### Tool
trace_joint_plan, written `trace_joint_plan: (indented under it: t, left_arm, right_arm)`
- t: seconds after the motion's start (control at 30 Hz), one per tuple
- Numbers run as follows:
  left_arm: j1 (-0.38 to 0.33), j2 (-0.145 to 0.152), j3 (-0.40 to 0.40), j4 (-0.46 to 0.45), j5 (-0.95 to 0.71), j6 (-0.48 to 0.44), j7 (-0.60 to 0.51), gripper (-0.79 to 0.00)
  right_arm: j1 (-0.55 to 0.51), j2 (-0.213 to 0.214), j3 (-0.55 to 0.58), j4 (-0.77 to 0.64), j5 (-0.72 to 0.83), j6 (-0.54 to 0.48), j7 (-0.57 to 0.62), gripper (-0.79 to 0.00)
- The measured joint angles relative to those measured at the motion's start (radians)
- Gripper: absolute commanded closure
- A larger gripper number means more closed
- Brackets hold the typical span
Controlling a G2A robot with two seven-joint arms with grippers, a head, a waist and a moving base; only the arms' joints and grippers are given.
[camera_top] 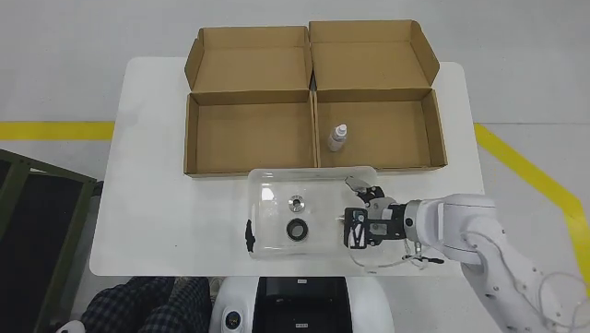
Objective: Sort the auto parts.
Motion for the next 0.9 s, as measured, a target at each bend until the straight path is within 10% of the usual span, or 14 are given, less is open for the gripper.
trace_joint_plan:
  t: [0.4,0.7,0.9]
  left_arm:
    - [0.0,0.0,0.0,0.0,0.0,0.0,0.0,-0.785]
    - [0.0,0.0,0.0,0.0,0.0,0.0,0.0,-0.785]
    - [0.0,0.0,0.0,0.0,0.0,0.0,0.0,-0.785]
  right_arm:
    - [0.034,0.006,-0.063,0.032,-0.042,0.017,0.075,-0.779]
    - [0.048,0.007,-0.106,0.031,-0.072,0.035,0.132,-0.449]
    - [0.059,0.006,-0.131,0.031,-0.085,0.049,0.17,-0.382]
